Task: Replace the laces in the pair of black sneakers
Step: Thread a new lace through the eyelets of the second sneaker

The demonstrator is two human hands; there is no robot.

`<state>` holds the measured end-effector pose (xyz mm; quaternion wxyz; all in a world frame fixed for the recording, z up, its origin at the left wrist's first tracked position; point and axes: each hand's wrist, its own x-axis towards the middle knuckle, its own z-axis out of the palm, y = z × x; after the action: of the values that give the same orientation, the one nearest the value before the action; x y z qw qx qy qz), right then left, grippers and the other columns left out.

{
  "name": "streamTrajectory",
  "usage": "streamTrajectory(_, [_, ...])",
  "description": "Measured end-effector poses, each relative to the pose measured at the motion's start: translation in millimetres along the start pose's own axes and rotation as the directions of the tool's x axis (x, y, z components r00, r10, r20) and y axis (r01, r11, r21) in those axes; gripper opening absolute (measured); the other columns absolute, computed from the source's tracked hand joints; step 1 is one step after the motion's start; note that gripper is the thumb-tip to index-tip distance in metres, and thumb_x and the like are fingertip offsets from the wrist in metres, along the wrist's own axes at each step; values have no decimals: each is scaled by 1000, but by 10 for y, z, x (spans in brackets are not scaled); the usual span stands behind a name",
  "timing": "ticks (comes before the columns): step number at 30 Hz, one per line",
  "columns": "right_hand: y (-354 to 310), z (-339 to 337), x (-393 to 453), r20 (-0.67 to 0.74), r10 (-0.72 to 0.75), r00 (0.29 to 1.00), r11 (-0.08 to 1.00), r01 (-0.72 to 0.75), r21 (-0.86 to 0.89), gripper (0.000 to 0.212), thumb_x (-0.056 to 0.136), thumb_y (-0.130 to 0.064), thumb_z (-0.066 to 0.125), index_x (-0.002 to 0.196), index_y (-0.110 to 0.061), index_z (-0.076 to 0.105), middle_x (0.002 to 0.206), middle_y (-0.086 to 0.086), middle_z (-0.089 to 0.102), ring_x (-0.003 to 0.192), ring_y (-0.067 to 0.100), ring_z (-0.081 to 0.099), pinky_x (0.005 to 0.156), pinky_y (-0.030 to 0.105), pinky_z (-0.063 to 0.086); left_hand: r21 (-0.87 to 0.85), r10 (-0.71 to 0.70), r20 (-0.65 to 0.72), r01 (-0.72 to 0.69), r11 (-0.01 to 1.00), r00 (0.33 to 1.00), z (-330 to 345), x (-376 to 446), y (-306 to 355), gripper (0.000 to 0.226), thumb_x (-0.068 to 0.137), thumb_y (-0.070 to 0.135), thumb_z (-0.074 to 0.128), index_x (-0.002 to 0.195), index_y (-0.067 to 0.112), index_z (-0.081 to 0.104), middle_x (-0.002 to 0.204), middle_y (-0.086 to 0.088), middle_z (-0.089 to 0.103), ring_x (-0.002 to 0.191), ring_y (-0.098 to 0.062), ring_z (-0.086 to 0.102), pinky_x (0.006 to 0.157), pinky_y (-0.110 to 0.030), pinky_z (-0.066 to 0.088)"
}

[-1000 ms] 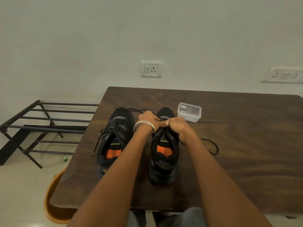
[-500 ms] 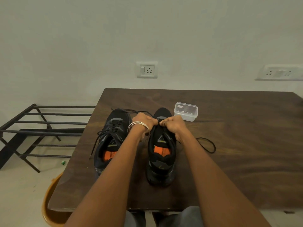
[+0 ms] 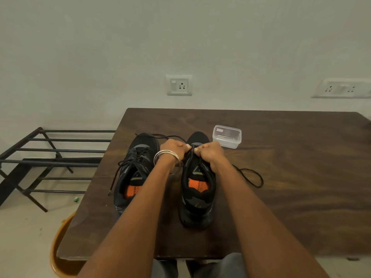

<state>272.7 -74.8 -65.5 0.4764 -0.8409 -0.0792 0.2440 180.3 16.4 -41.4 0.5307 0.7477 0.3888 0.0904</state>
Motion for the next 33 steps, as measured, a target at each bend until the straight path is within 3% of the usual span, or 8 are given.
streamTrajectory(5, [82,147,217,-20,58,998,998,-58,8,38,73,-40,67,98,-12,67,101,12,70,98,34,65,91,52,52,194,90,-28,-83,977,996,33,30,-4,10,90,25,65,84,27,72,98,-4,70,86,-22,68,80,-37,58])
streamTrajectory(10, [159,164,369,-12,55,998,998,-56,-13,39,74,-45,62,100,-15,64,101,10,70,98,33,66,92,54,51,311,144,-80,-113,944,986,72,91,-15,15,86,29,68,73,36,64,103,-4,67,86,-20,64,69,-30,51])
streamTrajectory(18, [-154,-334,-257,235,-1,972,998,-16,68,25,81,1,75,105,2,68,103,21,70,99,32,70,93,46,56,394,156,-116,-99,914,981,82,152,-49,13,94,26,54,96,20,65,99,-6,65,87,-25,63,76,-35,53])
streamTrajectory(23, [-65,-355,-231,68,-56,996,974,69,-217,30,63,-34,91,76,-22,66,99,1,67,112,29,55,102,52,37,141,115,-308,-75,987,944,-36,129,77,18,95,21,53,88,9,65,99,-10,67,84,-29,66,79,-44,57])
streamTrajectory(25, [-53,-360,-259,-9,-78,997,935,70,-349,34,67,-47,86,85,-24,68,111,2,60,120,29,41,94,44,27,-171,73,-399,-153,973,914,-146,63,222,17,96,16,51,88,8,64,93,-11,69,69,-19,66,65,-36,58])
streamTrajectory(28, [-87,-379,-321,-41,-112,993,889,82,-450,44,73,-53,79,96,-19,65,111,5,60,117,30,44,85,43,27,-695,22,-384,-305,651,923,-388,-134,516,19,99,9,45,84,12,55,86,-9,66,67,-17,66,63,-32,59])
streamTrajectory(30, [-95,-368,-301,-20,-122,992,886,99,-453,46,74,-51,80,96,-14,61,102,4,65,106,29,56,86,43,33,-807,76,-374,-365,465,924,-505,-252,644,19,101,7,43,84,11,51,78,-7,63,67,-20,66,72,-35,60])
streamTrajectory(33, [-103,-337,-319,7,-143,990,883,131,-450,47,74,-46,82,94,-11,56,97,8,65,94,29,63,84,42,52,-757,132,-336,-351,552,933,-523,-346,631,15,99,9,47,86,11,54,75,-5,61,54,-13,55,65,-33,58])
